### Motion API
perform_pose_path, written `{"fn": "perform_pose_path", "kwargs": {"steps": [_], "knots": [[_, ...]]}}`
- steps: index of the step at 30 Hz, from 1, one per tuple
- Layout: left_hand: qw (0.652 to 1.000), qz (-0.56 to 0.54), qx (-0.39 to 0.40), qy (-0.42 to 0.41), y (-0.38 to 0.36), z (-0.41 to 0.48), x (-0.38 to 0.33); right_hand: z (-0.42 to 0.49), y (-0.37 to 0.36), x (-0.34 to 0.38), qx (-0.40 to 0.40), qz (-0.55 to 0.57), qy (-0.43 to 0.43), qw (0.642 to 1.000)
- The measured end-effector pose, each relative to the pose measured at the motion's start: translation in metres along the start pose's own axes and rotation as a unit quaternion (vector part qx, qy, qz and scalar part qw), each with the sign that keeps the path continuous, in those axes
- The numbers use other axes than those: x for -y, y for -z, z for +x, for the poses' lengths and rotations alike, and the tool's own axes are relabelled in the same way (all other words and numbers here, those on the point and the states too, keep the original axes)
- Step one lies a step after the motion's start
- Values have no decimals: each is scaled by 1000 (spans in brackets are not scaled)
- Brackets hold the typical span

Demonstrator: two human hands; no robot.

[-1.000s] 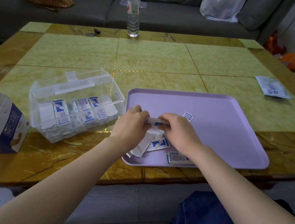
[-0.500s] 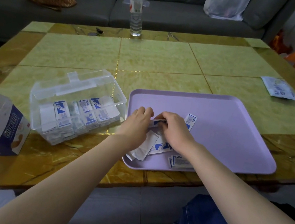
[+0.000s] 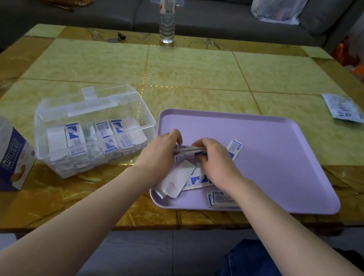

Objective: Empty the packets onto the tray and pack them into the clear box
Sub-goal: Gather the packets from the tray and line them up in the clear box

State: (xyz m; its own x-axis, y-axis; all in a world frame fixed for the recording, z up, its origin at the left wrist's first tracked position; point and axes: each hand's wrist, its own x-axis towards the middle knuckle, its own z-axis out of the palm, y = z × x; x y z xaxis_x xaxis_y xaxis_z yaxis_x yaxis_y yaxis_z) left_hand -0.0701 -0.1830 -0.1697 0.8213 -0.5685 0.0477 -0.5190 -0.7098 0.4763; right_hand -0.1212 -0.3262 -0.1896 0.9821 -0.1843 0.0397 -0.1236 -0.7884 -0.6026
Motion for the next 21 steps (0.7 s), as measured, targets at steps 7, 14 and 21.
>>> {"fn": "perform_pose_path", "kwargs": {"steps": [7,14,21], "knots": [[1000,-24,14,9,-8,-2,3,1,4,0,1,-7,-21,1000],[998,-42,48,23,-20,-3,-10,-1,-7,14,28,10,-20,999],[996,76,41,-7,-21,2,0,0,3,13,-20,2,-16,1000]]}}
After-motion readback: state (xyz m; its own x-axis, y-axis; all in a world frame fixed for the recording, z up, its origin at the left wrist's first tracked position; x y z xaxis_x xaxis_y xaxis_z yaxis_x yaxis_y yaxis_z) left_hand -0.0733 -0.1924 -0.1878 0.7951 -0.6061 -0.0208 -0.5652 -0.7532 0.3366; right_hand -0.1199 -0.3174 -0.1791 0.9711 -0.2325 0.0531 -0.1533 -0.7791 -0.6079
